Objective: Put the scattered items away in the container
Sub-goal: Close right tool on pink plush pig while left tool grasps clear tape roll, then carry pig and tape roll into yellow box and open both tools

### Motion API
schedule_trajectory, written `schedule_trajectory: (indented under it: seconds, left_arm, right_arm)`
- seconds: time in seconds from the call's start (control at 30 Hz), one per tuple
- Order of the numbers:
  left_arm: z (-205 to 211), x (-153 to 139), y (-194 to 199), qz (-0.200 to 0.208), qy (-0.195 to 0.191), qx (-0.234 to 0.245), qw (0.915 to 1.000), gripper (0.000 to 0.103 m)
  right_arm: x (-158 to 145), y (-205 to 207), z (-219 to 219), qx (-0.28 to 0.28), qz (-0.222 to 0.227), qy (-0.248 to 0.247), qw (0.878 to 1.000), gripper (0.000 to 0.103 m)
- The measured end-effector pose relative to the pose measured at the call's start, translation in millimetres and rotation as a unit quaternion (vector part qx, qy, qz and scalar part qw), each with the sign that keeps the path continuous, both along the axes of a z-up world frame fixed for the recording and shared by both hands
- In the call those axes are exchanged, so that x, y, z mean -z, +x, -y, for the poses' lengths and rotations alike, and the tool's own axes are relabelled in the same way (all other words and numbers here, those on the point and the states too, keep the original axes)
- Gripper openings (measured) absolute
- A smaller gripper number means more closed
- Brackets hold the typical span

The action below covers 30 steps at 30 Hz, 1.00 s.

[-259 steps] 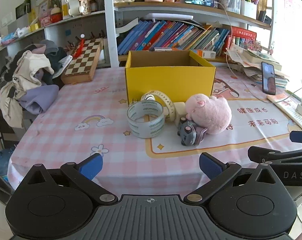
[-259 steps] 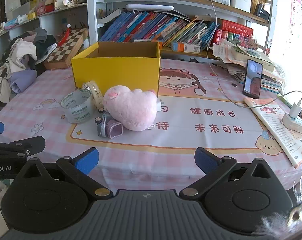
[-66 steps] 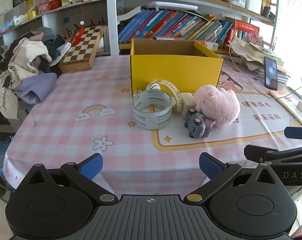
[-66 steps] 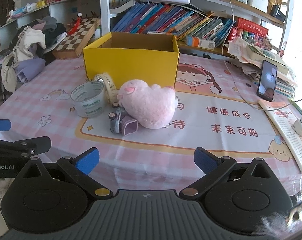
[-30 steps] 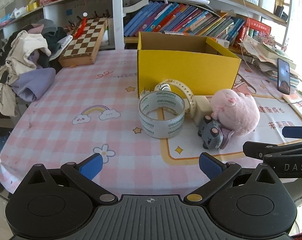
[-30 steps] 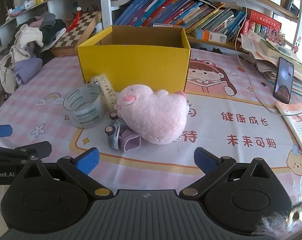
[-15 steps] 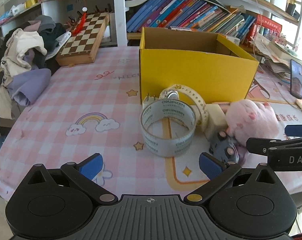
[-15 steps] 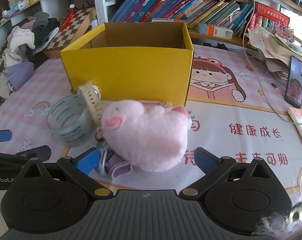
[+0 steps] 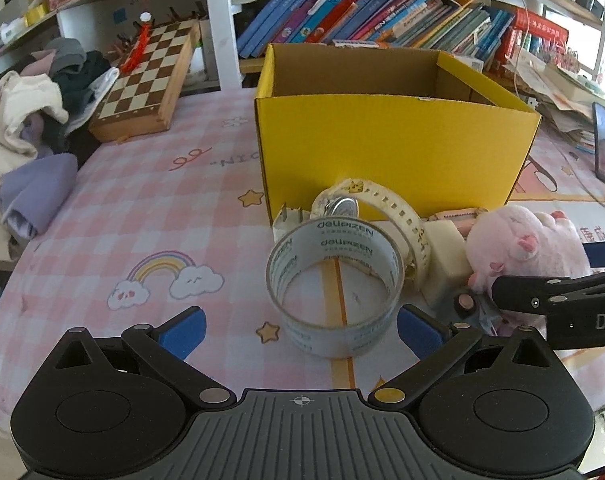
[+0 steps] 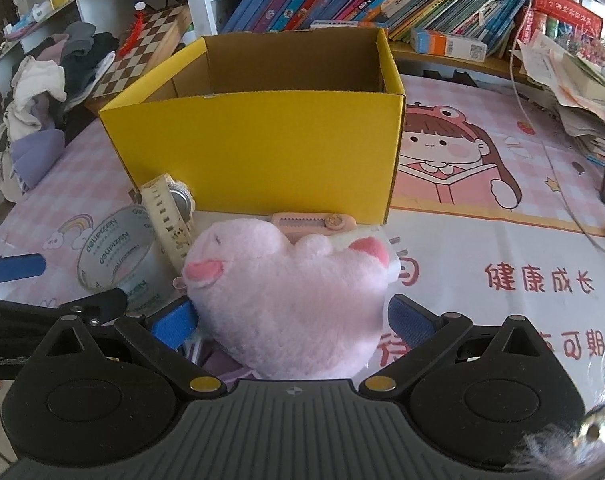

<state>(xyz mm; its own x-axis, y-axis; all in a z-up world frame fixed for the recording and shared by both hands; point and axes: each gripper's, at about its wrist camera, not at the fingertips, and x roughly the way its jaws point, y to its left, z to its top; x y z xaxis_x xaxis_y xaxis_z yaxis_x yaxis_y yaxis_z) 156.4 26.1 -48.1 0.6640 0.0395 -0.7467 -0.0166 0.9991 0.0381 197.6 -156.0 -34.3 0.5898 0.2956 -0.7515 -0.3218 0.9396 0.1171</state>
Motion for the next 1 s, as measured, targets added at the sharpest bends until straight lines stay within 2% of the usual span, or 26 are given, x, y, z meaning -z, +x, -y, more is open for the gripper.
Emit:
schedule_trajectory:
  seconds: [0.03, 0.2, 0.4, 0.53, 0.8, 1.0]
  left_arm:
    - [1, 0, 3, 0.000, 0.001, 0.003, 1.0000, 0.102]
    - [8, 3, 15, -0.001, 0.011, 0.019, 0.9997, 0.102]
    - [11, 9, 23, -0.008, 0.008, 0.027, 0.9996, 0.096]
    - [8, 10, 26, -0.013, -0.015, 0.026, 0.9995, 0.085]
    - [-3, -4, 18, 0.002, -0.033, 0.022, 0.9992, 0.084]
    - [-10, -34, 7, 0.049, -0.033, 0.018, 0.9981, 0.084]
  right_arm:
    - [-1, 1, 0, -0.004, 0.000, 0.003, 1.000, 0.093]
    - [-8, 3, 3, -0.012, 0.008, 0.004, 1.000, 0.085]
    - [-16, 2, 10, -0.015, 0.019, 0.006, 1.000, 0.083]
    - [-22, 0, 13, -0.021, 0.029, 0.005, 0.999, 0.082]
    - [-39, -2, 22, -0.017, 0.051, 0.008, 0.999, 0.082]
    - [-58, 1, 30, -0.008, 0.074, 0.023, 0.997, 0.082]
